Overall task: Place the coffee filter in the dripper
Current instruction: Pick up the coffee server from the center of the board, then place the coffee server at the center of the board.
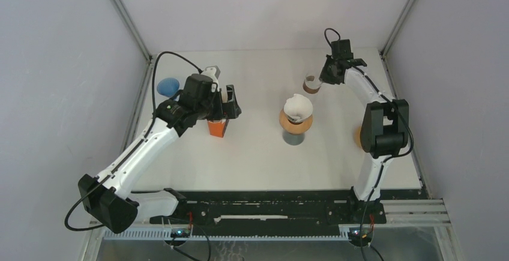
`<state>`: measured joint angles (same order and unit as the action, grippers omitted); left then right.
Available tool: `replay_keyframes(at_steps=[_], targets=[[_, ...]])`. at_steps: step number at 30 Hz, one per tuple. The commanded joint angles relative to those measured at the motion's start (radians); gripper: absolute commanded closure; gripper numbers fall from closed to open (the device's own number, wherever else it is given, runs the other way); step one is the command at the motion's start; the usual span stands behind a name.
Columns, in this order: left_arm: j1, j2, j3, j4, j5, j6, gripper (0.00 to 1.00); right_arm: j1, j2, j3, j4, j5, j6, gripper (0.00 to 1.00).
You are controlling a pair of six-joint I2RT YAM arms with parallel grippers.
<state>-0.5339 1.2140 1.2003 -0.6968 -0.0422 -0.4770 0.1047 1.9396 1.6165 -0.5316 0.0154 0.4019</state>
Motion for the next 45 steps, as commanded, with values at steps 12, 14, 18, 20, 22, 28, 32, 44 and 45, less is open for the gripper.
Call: replay_keyframes(at_steps=[12, 14, 18, 20, 22, 28, 32, 44, 45], targets=[[0.007, -0.019, -0.002, 0.04, 0.031, 0.037, 0.0, -0.035, -0.414, -0.334, -0.12, 0.026, -0.132, 1.0], [0.005, -0.025, -0.004, 0.041, 0.043, 0.038, 0.0, -0.034, -0.457, -0.368, -0.134, 0.027, -0.141, 1.0], [0.003, -0.04, -0.018, 0.049, 0.054, 0.038, 0.0, -0.031, -0.529, -0.436, -0.162, 0.029, -0.171, 1.0], [0.002, -0.051, -0.025, 0.049, 0.059, 0.04, 0.0, -0.03, -0.552, -0.462, -0.171, 0.016, -0.179, 1.0], [-0.003, -0.067, -0.032, 0.051, 0.054, 0.037, 0.0, -0.021, -0.577, -0.487, -0.17, 0.014, -0.184, 1.0], [-0.044, -0.097, -0.068, 0.081, 0.055, 0.02, 0.0, 0.0, -0.644, -0.546, -0.157, 0.014, -0.196, 0.96], [-0.082, -0.119, -0.096, 0.104, 0.026, 0.006, 0.0, 0.01, -0.665, -0.566, -0.15, 0.022, -0.195, 0.9], [-0.095, -0.162, -0.163, 0.143, 0.038, -0.029, 0.0, 0.027, -0.723, -0.604, -0.151, 0.031, -0.191, 0.67], [-0.095, -0.166, -0.169, 0.15, 0.038, -0.03, 0.0, 0.028, -0.735, -0.604, -0.153, 0.036, -0.189, 0.65]])
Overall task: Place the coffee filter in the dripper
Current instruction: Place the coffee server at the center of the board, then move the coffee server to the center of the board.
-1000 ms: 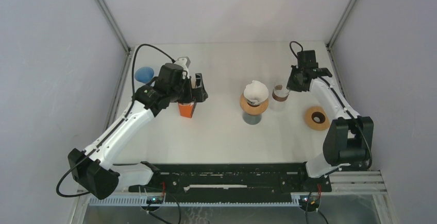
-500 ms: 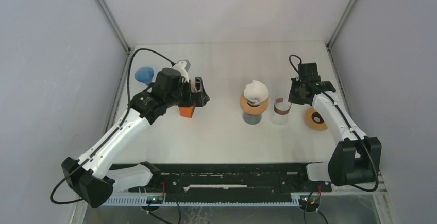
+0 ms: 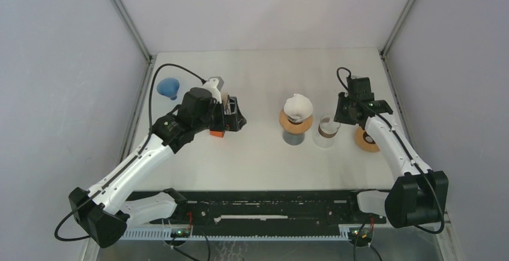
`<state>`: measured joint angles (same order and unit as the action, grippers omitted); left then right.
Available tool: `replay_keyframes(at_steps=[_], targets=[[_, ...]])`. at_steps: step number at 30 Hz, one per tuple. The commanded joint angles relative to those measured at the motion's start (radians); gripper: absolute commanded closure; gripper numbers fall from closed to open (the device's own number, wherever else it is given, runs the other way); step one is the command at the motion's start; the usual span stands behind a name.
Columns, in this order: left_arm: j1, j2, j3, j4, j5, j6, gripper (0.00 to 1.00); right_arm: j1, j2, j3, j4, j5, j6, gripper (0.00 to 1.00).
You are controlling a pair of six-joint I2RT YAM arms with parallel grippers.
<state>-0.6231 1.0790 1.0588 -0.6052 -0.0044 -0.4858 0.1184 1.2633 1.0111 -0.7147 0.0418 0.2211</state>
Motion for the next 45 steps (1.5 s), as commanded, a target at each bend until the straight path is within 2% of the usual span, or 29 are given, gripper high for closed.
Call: replay_keyframes(at_steps=[1, 11, 23, 30, 36, 41, 45], targets=[[-0.006, -0.034, -0.032, 0.062, 0.0, -0.022, 0.0, 0.017, -0.07, 0.001, 0.026, 0.016, -0.007, 0.62], [-0.004, -0.049, -0.056, 0.073, -0.009, -0.031, 0.0, 0.085, -0.259, -0.023, 0.013, 0.08, 0.025, 0.38], [-0.003, -0.107, -0.091, 0.073, -0.084, -0.038, 0.0, 0.332, -0.591, -0.317, 0.17, 0.124, 0.214, 0.25], [-0.001, -0.137, -0.113, 0.08, -0.112, -0.042, 0.0, 0.546, -0.681, -0.526, 0.445, 0.217, 0.3, 0.25], [-0.001, -0.164, -0.133, 0.071, -0.128, -0.038, 0.0, 0.732, -0.598, -0.721, 0.82, 0.405, 0.195, 0.26], [0.0, -0.198, -0.152, 0.052, -0.146, -0.034, 0.0, 0.762, -0.522, -0.846, 1.111, 0.472, 0.173, 0.29], [0.003, -0.213, -0.155, 0.047, -0.153, -0.027, 0.0, 0.758, -0.433, -0.859, 1.204, 0.494, 0.148, 0.29]])
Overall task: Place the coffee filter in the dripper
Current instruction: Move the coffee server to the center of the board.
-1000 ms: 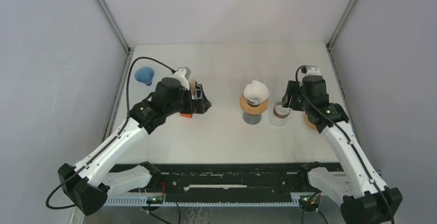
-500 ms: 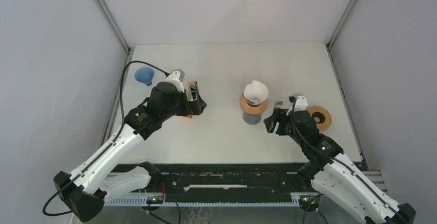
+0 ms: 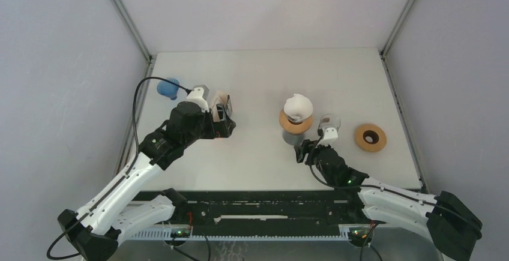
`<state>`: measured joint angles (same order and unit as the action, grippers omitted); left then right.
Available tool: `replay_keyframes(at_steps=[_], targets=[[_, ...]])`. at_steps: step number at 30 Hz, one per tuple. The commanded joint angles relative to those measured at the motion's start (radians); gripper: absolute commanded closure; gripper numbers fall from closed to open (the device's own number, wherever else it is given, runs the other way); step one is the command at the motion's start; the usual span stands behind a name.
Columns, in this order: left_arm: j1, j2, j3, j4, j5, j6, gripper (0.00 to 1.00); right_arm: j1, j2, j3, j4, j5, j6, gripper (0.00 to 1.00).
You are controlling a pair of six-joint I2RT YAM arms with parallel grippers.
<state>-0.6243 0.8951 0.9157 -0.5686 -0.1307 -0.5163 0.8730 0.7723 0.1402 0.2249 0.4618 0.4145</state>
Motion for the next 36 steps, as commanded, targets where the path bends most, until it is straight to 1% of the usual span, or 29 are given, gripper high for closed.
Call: replay_keyframes(at_steps=[1, 8, 14, 20, 29, 36], targets=[[0.004, -0.032, -0.013, 0.008, -0.028, 0.005, 0.0, 0.002, 0.088, 0.012, 0.284, 0.077, -0.05, 0.29], [0.009, -0.042, -0.011, 0.002, -0.035, 0.015, 0.0, -0.018, 0.285, 0.016, 0.464, 0.064, -0.065, 0.29], [0.012, -0.057, -0.018, -0.011, -0.041, 0.023, 0.0, -0.029, 0.426, 0.042, 0.572, 0.059, -0.07, 0.32], [0.018, -0.069, -0.018, -0.02, -0.048, 0.036, 0.0, -0.028, 0.551, 0.081, 0.654, 0.068, -0.08, 0.35], [0.028, -0.08, -0.02, -0.032, -0.046, 0.046, 0.0, -0.031, 0.705, 0.16, 0.758, 0.078, -0.121, 0.37], [0.038, -0.099, -0.024, -0.043, -0.05, 0.048, 0.0, -0.042, 0.828, 0.286, 0.785, 0.064, -0.148, 0.37]])
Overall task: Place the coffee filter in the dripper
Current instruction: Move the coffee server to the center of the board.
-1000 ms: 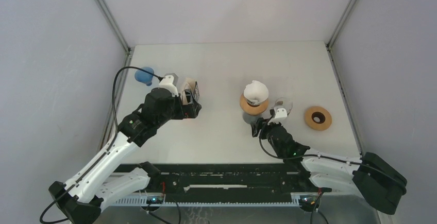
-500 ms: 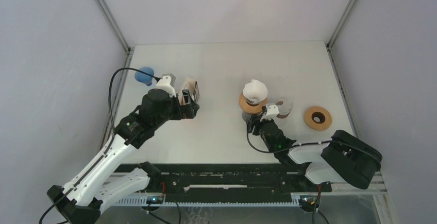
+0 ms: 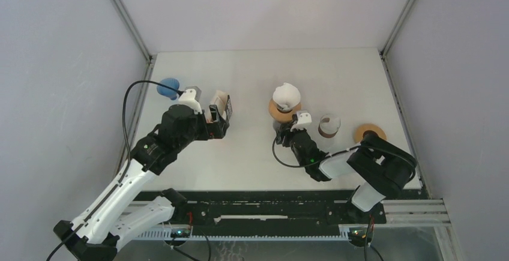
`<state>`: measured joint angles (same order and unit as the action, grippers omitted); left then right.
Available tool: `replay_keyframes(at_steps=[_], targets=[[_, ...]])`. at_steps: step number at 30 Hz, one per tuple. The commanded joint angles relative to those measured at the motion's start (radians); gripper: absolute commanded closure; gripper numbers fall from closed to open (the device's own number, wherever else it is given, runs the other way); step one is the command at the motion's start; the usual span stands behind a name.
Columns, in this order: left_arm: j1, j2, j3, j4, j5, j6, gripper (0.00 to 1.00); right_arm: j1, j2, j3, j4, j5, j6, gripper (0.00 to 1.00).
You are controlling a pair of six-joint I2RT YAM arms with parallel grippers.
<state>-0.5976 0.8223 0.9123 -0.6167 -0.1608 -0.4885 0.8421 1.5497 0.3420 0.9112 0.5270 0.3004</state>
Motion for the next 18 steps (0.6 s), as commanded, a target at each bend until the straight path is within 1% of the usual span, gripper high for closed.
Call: replay_keyframes(at_steps=[1, 7, 9, 12, 16, 18], targets=[[0.011, -0.028, -0.021, 0.003, -0.02, 0.021, 0.0, -0.014, 0.079, 0.103, 0.104, -0.004, -0.037, 0.37], [0.018, -0.044, -0.029, -0.007, -0.026, 0.019, 0.0, -0.036, 0.176, 0.188, 0.114, -0.02, -0.04, 0.37], [0.021, -0.047, -0.032, -0.008, -0.026, 0.019, 0.0, -0.036, 0.182, 0.193, 0.114, -0.02, -0.04, 0.37], [0.026, -0.051, -0.036, -0.005, -0.028, 0.019, 0.0, -0.02, 0.155, 0.194, 0.073, -0.017, -0.047, 0.33], [0.036, -0.047, -0.04, 0.008, -0.029, 0.016, 0.0, 0.019, 0.057, 0.193, -0.083, -0.009, -0.036, 0.29], [0.04, -0.047, -0.04, 0.014, -0.027, 0.016, 0.0, 0.041, -0.016, 0.193, -0.199, 0.001, -0.003, 0.27]])
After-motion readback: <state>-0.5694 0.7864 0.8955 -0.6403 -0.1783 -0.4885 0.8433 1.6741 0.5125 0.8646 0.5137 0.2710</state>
